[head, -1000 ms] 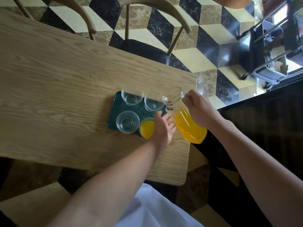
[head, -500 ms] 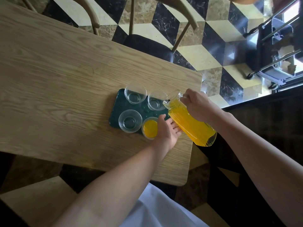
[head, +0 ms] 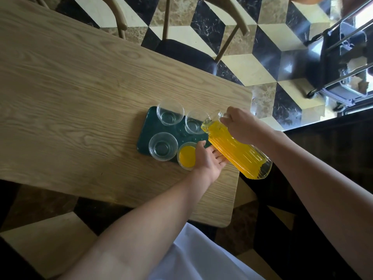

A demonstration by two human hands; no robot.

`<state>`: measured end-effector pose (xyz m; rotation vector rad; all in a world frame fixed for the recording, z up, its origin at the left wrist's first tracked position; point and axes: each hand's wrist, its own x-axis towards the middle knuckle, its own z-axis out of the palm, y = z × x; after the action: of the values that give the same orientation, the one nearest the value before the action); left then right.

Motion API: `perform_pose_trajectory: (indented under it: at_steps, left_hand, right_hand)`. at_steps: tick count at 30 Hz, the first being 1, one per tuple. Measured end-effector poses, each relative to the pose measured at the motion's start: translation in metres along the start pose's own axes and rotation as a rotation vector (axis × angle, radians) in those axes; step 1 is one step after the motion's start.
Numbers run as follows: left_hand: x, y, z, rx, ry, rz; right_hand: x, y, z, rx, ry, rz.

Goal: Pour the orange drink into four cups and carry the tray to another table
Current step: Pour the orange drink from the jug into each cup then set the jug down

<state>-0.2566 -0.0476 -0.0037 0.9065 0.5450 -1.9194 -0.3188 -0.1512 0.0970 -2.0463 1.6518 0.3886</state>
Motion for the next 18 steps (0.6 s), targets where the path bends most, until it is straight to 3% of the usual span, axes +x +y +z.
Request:
perform_pose_trajectory:
  at_steps: [18]
  left_hand:
    - [-0.005,0.001,-0.002,-0.052,-0.039,-0.032]
  right_hand:
    - [0.008,-0.012,-0.002,-0.063,-0.045,0.018]
